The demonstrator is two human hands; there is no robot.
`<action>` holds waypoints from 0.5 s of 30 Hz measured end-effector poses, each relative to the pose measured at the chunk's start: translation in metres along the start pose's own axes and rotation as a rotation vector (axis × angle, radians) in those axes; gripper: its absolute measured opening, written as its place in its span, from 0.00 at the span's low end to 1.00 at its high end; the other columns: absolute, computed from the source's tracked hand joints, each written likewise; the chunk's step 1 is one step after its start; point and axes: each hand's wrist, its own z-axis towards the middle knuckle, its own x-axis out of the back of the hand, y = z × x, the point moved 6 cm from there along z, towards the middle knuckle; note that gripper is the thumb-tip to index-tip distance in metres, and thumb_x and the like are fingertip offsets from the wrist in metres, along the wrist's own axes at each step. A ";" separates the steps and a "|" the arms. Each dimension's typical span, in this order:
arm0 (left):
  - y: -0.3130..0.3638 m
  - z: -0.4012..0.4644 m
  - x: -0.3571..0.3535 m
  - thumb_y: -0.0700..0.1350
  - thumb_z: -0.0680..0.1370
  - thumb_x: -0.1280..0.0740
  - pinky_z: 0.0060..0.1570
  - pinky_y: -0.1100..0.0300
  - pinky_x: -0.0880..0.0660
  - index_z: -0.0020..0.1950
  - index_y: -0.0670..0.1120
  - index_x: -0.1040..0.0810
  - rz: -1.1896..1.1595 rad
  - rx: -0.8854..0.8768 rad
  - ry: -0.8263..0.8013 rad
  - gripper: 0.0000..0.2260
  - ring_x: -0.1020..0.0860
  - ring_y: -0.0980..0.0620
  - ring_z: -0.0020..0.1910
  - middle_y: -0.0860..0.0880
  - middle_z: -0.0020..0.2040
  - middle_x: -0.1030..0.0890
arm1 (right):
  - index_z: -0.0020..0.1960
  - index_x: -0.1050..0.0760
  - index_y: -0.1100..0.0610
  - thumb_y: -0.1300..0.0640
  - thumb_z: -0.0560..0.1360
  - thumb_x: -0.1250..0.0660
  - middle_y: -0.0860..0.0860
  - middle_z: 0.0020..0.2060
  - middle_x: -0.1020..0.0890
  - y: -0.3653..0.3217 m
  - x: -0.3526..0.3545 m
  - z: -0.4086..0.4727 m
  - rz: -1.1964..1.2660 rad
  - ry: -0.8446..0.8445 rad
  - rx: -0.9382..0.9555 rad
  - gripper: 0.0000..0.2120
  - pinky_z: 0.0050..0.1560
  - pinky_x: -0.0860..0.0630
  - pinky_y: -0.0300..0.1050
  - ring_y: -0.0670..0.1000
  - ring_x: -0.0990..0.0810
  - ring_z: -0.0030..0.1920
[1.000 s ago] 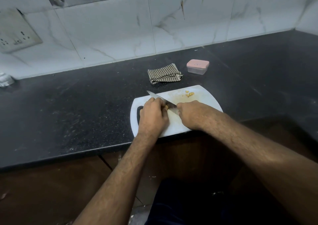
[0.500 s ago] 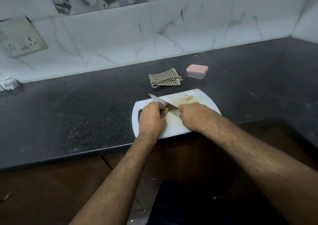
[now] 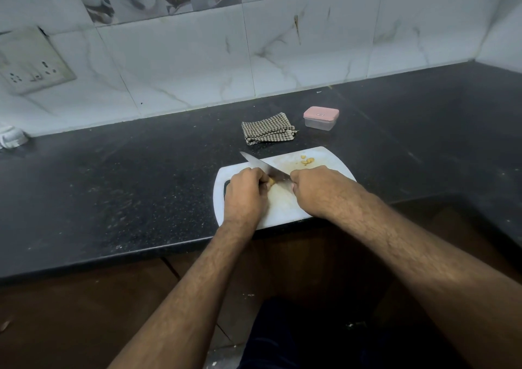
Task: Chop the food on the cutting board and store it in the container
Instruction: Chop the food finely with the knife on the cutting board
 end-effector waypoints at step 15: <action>-0.001 0.000 0.000 0.39 0.79 0.30 0.47 0.61 0.31 0.48 0.49 0.17 -0.019 -0.017 -0.001 0.05 0.24 0.57 0.45 0.55 0.47 0.16 | 0.69 0.30 0.50 0.56 0.84 0.45 0.51 0.44 0.30 -0.006 -0.007 0.015 -0.008 -0.051 0.025 0.15 0.53 0.23 0.50 0.53 0.26 0.50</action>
